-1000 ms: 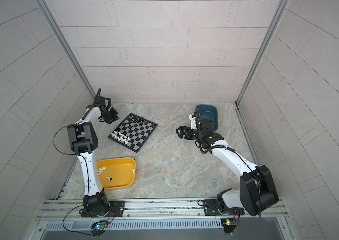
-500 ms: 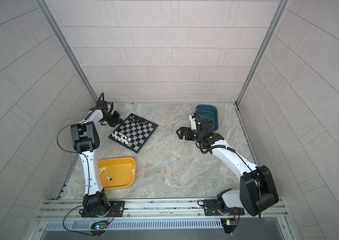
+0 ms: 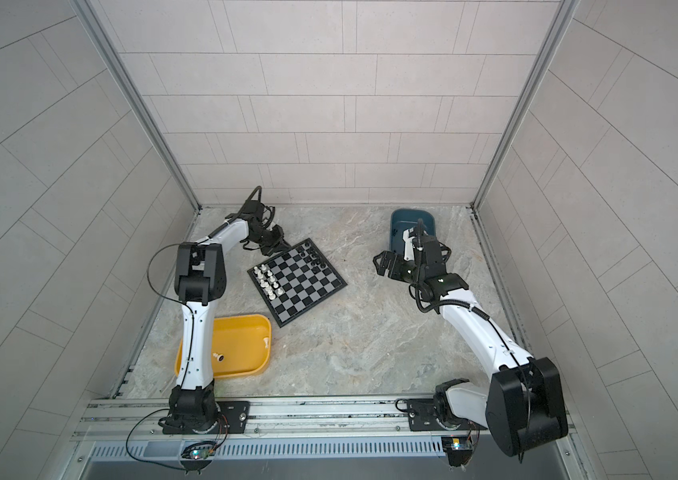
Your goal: Set up the chess pieces on the board
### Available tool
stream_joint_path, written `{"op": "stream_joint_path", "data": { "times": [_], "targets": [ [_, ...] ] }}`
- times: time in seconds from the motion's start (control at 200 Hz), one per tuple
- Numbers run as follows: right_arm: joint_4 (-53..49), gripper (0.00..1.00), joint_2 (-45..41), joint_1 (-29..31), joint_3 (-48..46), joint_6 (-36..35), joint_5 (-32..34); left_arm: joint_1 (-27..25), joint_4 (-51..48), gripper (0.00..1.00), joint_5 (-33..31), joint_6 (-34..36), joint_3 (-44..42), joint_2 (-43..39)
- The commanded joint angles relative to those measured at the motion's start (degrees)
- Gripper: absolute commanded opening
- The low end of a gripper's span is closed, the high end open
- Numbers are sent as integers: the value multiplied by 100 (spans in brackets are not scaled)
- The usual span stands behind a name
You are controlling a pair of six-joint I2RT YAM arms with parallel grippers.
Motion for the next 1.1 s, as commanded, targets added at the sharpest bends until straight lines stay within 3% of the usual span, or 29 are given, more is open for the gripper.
{"op": "stream_joint_path", "data": {
  "times": [0.0, 0.2, 0.37, 0.445, 0.505, 0.605, 0.726, 0.891, 1.091],
  "targets": [
    [-247, 100, -298, -139, -171, 102, 97, -472, -95, 4, 136, -216, 180, 130],
    [-422, 100, -538, -154, -298, 49, 242, -986, -605, 4, 45, -283, 1264, 301],
    [-574, 100, -480, -107, -341, -169, 317, -856, -1116, 4, -863, 114, 1505, -718],
    [-499, 100, -389, -79, -397, -185, 275, -667, -1151, 4, -1248, 196, 898, -1549],
    [-417, 99, -259, -37, -430, -182, 223, -412, -991, 4, -1566, 130, -55, -2360],
    [-169, 99, -16, 61, -477, -90, 138, 277, -660, 2, -1541, -259, -1883, -3632],
    [241, 100, 384, 141, -511, -24, -61, 964, -901, 1, -1541, -66, -3346, -4527],
    [475, 99, 1213, 181, -288, 171, -500, 1318, -838, 1, -1294, 304, -4208, -4569],
    [458, 95, 1910, 191, -45, 130, -916, 1004, -414, 0, -1125, 181, -4280, -3861]
  ]
}}
